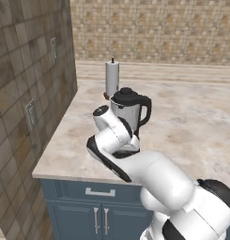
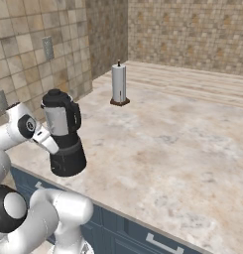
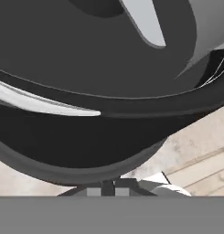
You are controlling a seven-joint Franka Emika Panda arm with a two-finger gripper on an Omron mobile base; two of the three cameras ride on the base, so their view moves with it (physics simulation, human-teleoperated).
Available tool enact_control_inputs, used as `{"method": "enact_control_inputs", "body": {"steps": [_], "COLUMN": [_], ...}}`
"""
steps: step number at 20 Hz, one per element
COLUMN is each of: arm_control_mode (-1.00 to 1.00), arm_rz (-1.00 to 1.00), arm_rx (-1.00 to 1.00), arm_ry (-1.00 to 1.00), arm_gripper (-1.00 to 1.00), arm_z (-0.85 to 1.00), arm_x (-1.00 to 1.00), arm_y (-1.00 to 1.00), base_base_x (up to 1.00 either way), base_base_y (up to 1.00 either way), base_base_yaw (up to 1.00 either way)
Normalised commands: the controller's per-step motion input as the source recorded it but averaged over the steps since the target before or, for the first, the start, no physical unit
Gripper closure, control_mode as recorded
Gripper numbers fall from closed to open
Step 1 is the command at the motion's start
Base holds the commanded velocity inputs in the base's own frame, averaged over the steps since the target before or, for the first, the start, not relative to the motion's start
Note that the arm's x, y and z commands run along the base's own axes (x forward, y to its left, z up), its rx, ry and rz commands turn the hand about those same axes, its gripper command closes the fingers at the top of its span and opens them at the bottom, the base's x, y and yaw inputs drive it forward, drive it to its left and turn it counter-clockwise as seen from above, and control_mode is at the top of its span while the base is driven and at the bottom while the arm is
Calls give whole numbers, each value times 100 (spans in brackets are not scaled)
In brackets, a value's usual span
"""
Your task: Grab the onion and lemon wedge from the fridge, place them in the blender, close the lid, and turn on the blender to create a marinade.
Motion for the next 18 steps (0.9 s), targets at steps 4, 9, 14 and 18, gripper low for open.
{"method": "enact_control_inputs", "body": {"steps": [4, 9, 14, 18], "arm_control_mode": [-100, -100, -100, -100], "arm_rz": [0, 0, 0, 0], "arm_rx": [0, 0, 0, -6], "arm_ry": [-45, -42, -32, -24], "arm_gripper": [100, 100, 100, 100], "arm_z": [-34, -20, -28, -30], "arm_x": [0, 12, 45, 46], "arm_y": [-44, -49, -34, -26], "base_base_x": [0, 0, 0, 0], "base_base_y": [0, 0, 0, 0], "base_base_yaw": [0, 0, 0, 0]}}
